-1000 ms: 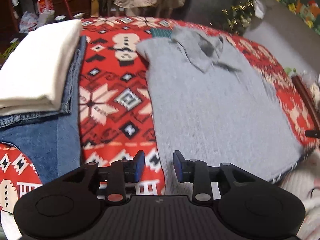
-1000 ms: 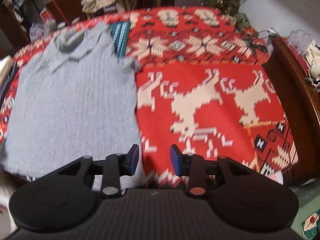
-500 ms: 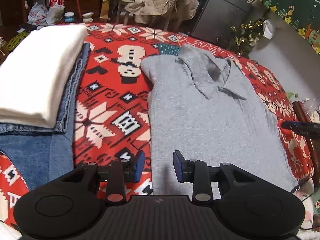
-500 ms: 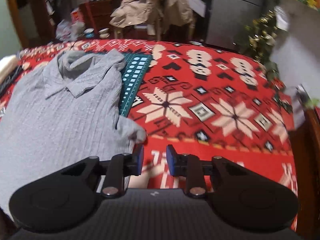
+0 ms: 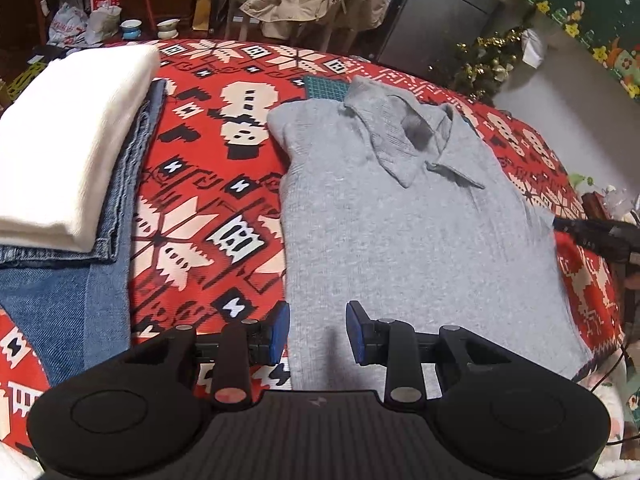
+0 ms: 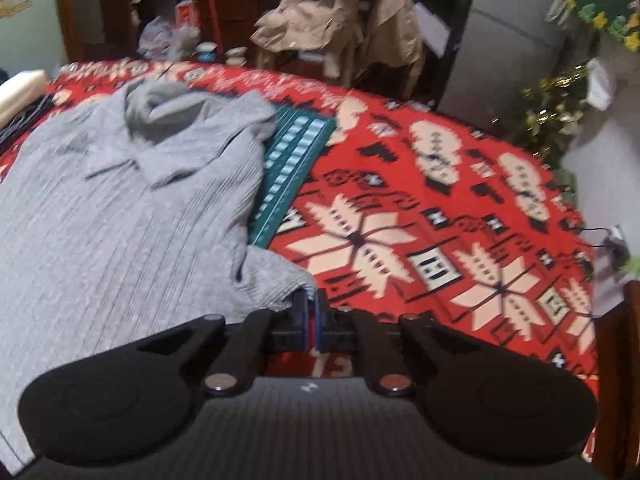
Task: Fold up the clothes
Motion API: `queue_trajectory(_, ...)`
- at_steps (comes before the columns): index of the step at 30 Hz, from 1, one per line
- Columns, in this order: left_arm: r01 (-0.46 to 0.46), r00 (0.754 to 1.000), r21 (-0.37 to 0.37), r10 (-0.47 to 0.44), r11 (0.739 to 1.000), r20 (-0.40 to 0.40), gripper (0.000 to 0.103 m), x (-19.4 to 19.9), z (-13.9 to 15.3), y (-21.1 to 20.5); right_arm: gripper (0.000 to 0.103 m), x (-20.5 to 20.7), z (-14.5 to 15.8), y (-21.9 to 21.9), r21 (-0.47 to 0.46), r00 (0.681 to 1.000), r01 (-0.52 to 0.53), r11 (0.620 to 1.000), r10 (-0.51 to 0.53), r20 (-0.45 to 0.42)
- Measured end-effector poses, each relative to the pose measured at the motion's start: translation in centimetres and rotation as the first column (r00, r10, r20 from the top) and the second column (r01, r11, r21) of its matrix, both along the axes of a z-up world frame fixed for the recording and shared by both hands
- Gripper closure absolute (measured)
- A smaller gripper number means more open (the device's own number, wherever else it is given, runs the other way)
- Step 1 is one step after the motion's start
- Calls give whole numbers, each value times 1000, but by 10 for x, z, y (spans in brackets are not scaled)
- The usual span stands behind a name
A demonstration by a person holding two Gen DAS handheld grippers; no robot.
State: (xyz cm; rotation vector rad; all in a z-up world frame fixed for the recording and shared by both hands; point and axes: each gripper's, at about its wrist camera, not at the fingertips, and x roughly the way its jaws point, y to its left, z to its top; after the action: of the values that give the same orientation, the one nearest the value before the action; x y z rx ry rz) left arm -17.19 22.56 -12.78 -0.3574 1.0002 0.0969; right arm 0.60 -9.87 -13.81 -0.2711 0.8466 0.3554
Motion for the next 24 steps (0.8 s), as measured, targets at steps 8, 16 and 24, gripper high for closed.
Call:
queue_trajectory(8,22,999,-18,-22,1000,-23,80,4,-10,-4,101,-41,35,-50,33,972,212,977,-214,101)
queue_trajectory(16,20,1000,-53,-21,998,-20,80,17,-15,-3,100,-78,17,-69,42,965,261,964,-261,8)
queue_trajectory(24,-65,997,-67,67,996,23,80,45,-20,9,94,-89,30,-77,170,952,305,937,-305,-25)
